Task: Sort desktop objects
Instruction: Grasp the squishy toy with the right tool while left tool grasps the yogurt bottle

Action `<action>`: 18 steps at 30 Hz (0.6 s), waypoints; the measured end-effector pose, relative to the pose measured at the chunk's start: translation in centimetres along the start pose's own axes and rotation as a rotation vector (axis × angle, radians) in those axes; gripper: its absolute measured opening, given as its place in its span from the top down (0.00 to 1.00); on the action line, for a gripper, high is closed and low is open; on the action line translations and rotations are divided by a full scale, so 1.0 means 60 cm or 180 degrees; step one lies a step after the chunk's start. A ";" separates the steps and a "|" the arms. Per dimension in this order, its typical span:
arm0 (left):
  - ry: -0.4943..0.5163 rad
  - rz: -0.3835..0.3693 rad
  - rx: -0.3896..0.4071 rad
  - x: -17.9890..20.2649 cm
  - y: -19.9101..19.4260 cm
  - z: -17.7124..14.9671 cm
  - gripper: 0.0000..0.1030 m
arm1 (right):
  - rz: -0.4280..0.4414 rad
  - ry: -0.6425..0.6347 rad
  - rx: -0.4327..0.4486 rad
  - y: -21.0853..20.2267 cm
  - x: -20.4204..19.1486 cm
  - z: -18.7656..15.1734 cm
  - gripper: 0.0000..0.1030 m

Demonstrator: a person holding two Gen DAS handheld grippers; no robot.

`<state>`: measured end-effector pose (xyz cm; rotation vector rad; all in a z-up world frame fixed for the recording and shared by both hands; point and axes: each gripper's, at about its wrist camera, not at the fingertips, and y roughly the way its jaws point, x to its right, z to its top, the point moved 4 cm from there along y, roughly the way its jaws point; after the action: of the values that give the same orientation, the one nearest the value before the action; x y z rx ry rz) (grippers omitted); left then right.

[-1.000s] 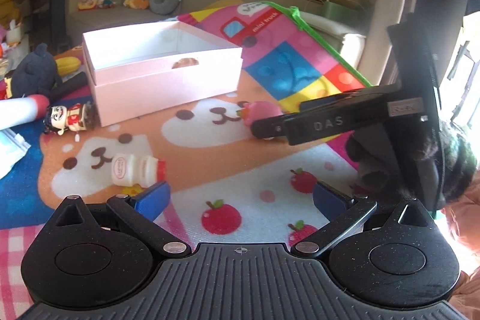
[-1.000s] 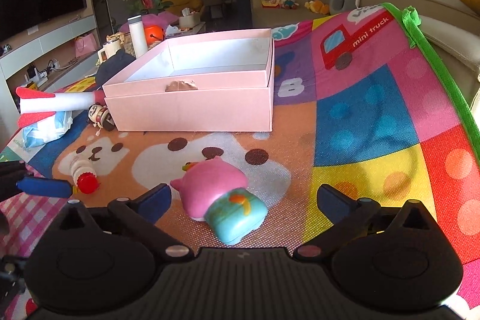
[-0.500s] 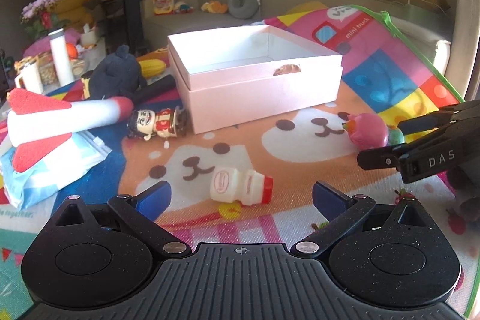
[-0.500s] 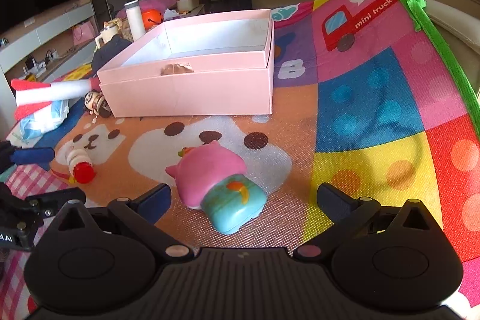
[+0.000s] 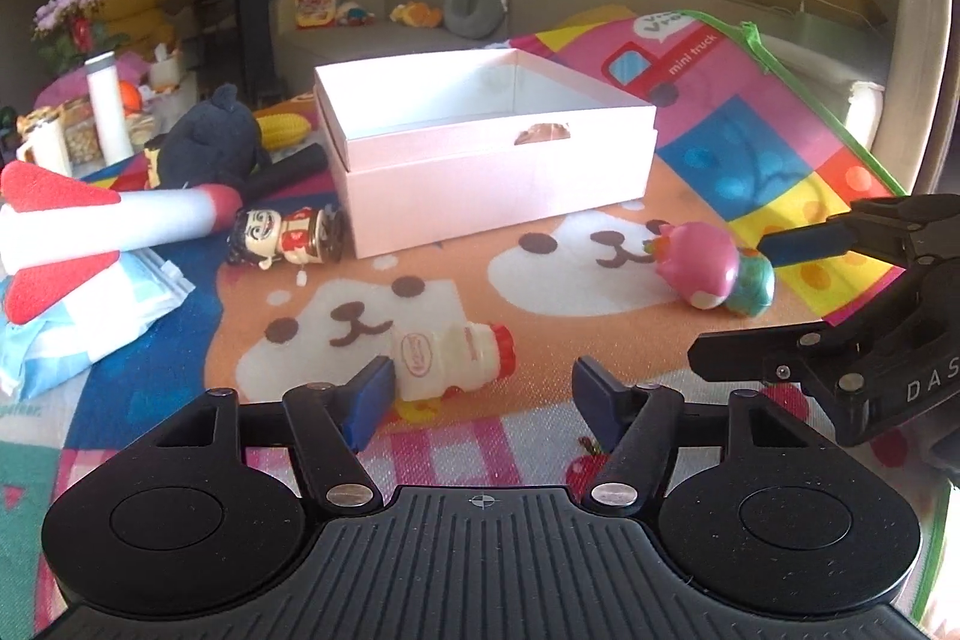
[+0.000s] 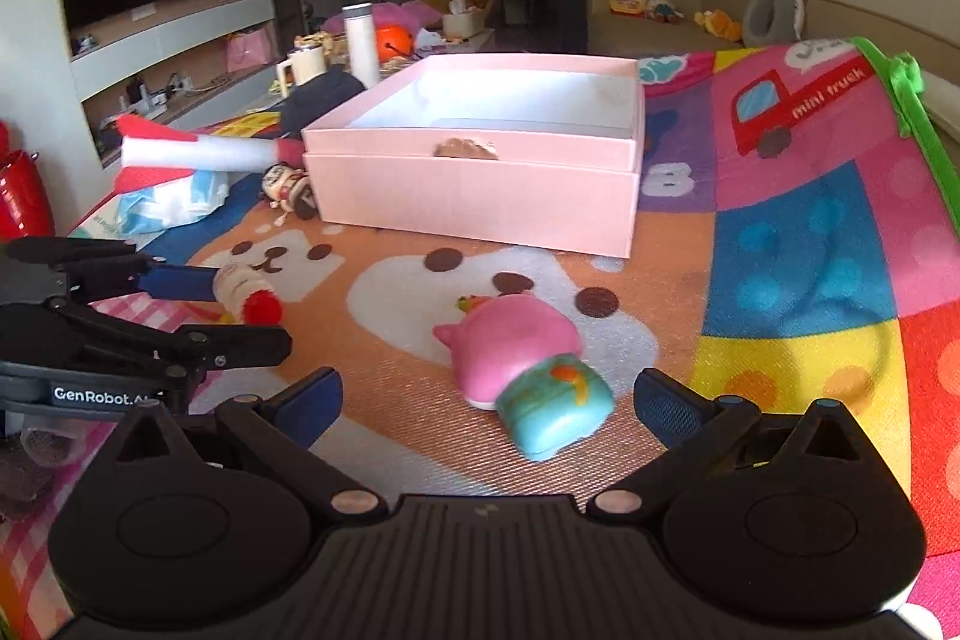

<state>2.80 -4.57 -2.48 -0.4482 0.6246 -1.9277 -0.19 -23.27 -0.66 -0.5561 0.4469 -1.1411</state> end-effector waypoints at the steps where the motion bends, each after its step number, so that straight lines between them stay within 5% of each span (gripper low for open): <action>1: -0.0023 0.0003 0.0017 -0.003 -0.006 -0.002 0.21 | 0.0113 -0.0059 -0.0011 -0.002 -0.012 -0.001 0.00; 5: -0.0171 0.0088 0.0034 -0.022 -0.018 -0.008 0.11 | 0.0511 -0.0216 0.0024 -0.022 -0.053 -0.006 0.00; 9: -0.0334 0.0102 0.0025 -0.036 -0.018 -0.010 0.10 | 0.0184 -0.0202 0.0198 -0.035 -0.059 0.011 0.01; 13: -0.0316 0.0149 0.0031 -0.033 -0.017 -0.010 0.08 | -0.0197 0.0424 0.0037 -0.011 -0.025 0.031 0.14; 18: -0.0302 0.0208 0.0025 -0.032 -0.017 -0.012 0.08 | -0.0402 0.0777 -0.0044 0.029 -0.009 0.035 0.17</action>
<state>2.47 -2.32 -2.48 -0.5051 0.5632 -1.8353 2.16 -21.86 -0.09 -0.4635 0.6368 -1.3350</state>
